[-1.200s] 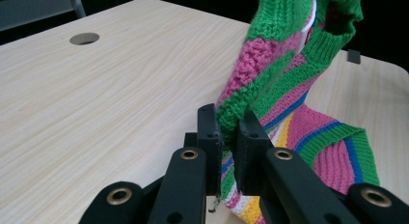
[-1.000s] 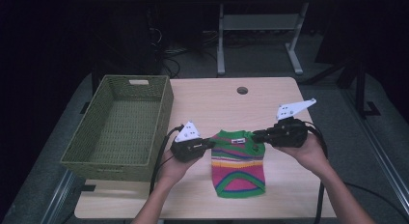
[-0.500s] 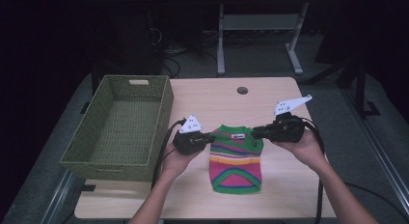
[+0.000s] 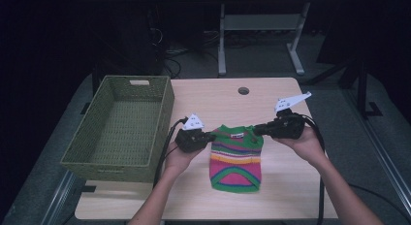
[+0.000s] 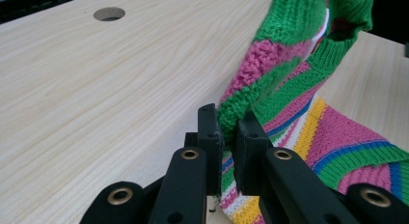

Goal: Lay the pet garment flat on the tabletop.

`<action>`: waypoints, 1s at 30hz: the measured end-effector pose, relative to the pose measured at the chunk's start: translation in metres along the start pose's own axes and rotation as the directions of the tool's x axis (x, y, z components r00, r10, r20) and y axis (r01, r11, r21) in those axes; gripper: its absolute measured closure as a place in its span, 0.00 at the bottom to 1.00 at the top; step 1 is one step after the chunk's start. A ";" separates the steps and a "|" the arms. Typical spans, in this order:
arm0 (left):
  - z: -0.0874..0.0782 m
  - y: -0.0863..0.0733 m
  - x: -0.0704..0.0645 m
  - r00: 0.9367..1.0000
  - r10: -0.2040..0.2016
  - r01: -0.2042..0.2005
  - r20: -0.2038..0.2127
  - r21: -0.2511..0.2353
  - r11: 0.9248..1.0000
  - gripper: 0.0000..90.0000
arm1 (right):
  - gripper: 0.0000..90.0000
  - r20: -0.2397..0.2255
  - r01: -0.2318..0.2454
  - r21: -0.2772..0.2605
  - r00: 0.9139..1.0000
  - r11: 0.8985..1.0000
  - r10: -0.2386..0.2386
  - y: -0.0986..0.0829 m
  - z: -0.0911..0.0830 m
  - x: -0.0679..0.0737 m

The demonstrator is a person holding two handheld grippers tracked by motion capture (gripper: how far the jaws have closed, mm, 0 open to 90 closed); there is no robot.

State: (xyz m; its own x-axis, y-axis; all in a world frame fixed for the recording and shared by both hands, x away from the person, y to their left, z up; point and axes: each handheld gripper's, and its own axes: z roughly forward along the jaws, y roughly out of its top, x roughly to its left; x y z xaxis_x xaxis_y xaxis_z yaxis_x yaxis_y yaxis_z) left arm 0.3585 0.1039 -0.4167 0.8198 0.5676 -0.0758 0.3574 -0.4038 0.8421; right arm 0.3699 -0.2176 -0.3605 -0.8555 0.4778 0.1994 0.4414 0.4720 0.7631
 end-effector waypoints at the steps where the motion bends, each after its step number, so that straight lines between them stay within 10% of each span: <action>1: 0.001 0.000 0.001 1.000 0.001 -0.001 -0.001 0.000 1.000 0.93 | 0.92 0.002 0.003 0.001 1.000 1.000 -0.003 0.000 0.001 -0.001; 22: 0.054 0.002 0.045 0.993 -0.088 0.093 -0.076 0.073 0.993 0.93 | 0.94 0.080 -0.109 0.092 0.992 0.990 0.102 0.014 0.050 -0.077; 30: 0.066 -0.005 0.054 0.977 -0.171 0.187 -0.127 0.131 0.974 0.61 | 0.67 0.191 -0.243 0.022 0.953 0.970 0.234 0.015 0.073 -0.109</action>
State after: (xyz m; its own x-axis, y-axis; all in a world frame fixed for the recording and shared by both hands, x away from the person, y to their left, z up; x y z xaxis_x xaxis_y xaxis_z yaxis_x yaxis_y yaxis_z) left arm 0.4309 0.0890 -0.4603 0.6830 0.7149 -0.1499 0.5601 -0.3809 0.7357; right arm 0.4894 -0.2081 -0.4158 -0.6607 0.7072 0.2516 0.6417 0.3582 0.6782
